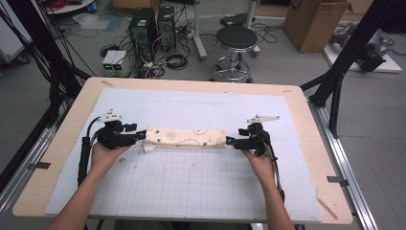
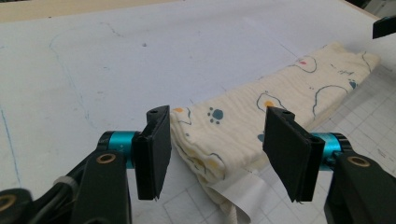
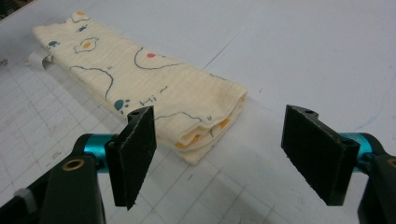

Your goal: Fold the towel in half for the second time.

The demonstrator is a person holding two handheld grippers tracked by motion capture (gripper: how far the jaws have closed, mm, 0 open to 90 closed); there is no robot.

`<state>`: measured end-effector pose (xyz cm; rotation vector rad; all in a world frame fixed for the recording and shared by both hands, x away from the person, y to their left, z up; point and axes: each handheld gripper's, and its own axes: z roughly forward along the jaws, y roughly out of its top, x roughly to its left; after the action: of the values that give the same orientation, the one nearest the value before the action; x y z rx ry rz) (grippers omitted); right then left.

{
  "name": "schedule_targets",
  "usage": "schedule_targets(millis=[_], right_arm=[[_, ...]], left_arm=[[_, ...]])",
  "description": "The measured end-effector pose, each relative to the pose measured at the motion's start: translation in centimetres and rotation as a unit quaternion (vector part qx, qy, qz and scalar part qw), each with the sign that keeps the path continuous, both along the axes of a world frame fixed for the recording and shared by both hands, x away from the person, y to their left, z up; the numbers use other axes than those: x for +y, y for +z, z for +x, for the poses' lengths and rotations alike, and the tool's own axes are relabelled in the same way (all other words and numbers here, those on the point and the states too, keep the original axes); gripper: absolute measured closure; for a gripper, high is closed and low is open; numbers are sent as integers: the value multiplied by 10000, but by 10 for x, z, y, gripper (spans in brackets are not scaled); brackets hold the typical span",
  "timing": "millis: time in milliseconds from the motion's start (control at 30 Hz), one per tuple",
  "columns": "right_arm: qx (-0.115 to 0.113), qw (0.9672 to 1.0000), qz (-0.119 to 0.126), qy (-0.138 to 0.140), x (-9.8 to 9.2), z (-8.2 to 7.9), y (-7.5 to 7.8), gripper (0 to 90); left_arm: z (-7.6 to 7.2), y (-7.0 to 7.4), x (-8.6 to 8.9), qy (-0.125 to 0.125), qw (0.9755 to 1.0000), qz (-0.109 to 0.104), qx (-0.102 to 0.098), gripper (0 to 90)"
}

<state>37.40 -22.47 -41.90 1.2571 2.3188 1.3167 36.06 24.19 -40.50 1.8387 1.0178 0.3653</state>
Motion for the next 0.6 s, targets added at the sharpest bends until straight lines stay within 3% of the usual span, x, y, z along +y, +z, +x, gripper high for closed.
schedule_targets(millis=[167, 333, 433, 600], right_arm=[[-43, 10000, 57, 9, -1, -4, 2, 214], [-101, 9999, 16, -22, -2, -12, 1, 199], [-121, 9999, 43, -27, -5, -17, 1, 181], [-152, 9999, -32, -8, -8, -27, -2, 168]], left_arm=[[-7, -1, -1, -70, 9999, 46, -63, 389], [-15, -3, 2, -33, 9999, -51, -118, 372], [-20, -3, 3, -100, 9998, 114, -116, 355], [-31, -2, 2, -170, 9994, 157, -240, 341]])
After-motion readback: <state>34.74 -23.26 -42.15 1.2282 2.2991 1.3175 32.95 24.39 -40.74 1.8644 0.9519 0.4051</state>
